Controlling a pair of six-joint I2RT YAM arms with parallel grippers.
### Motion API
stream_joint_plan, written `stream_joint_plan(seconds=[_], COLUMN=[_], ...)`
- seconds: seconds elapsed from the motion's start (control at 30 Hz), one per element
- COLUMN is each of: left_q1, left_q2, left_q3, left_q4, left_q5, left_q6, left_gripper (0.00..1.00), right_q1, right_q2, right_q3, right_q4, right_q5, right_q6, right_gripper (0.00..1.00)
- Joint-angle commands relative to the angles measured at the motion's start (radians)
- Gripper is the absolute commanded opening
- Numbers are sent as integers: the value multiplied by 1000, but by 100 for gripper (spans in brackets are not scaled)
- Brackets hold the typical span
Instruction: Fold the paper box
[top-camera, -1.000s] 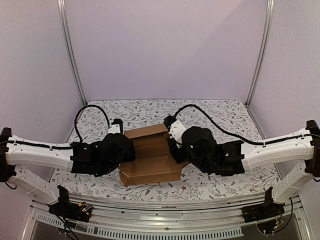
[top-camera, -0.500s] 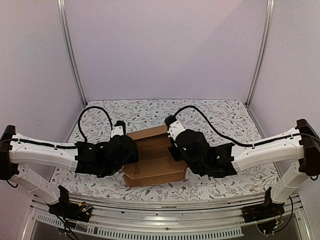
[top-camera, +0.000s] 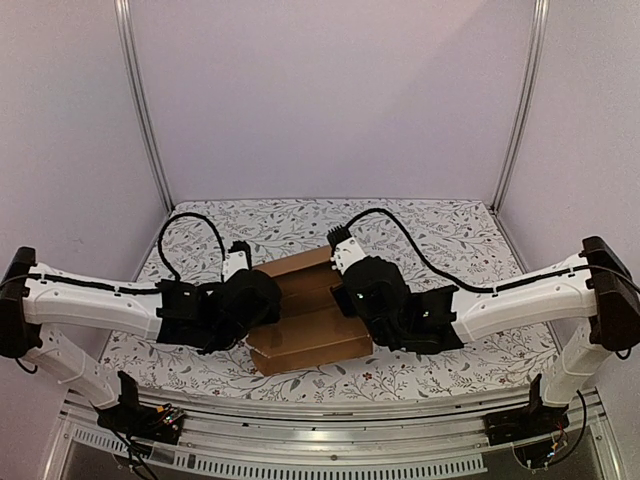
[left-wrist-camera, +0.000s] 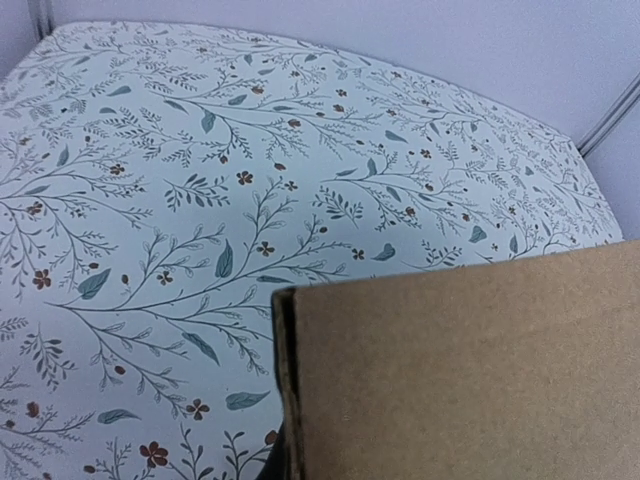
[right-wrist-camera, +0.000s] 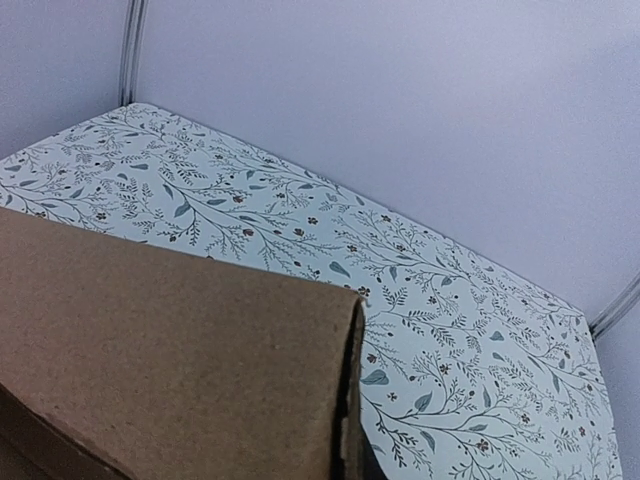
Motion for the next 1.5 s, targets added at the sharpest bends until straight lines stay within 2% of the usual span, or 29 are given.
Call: stream_joint_plan(seconds=[0.0,0.07,0.4,0.47,0.8,0.87,0.9,1.03,1.23,1.47], left_q1=[-35,-34,-34,-34,-36,-35,-34,-34,-25,53], left_q2=[36,46,52,52,-16,-56,-76,-177,-355,-373], left_q3=[58,73,71,66,-5,-31,-37,-61,-104,-73], left_q4=[23,7,-4,-4,-63,-61,-72,-169,-177,-102], left_q5=[51,54,88,100,216,256,274,291,343,398], left_q6=[15,14,22,21,50,98,131,209,300,395], left_gripper=[0,2,33,40,60,69,78,80,82,82], right_q1=[19,18,12,2,-89,-111,-124,-163,-226,-273], right_q2=[46,51,69,77,121,126,128,119,134,195], right_q3=[40,43,40,42,45,35,24,-33,-94,-159], right_q4=[13,13,13,10,-5,0,3,69,179,424], right_q5=[-63,-52,-24,-40,-160,-214,-238,-338,-525,-743], right_q6=[-7,-7,-26,-18,19,19,20,21,-5,-97], right_gripper=[0,0,0,0,0,0,0,0,0,0])
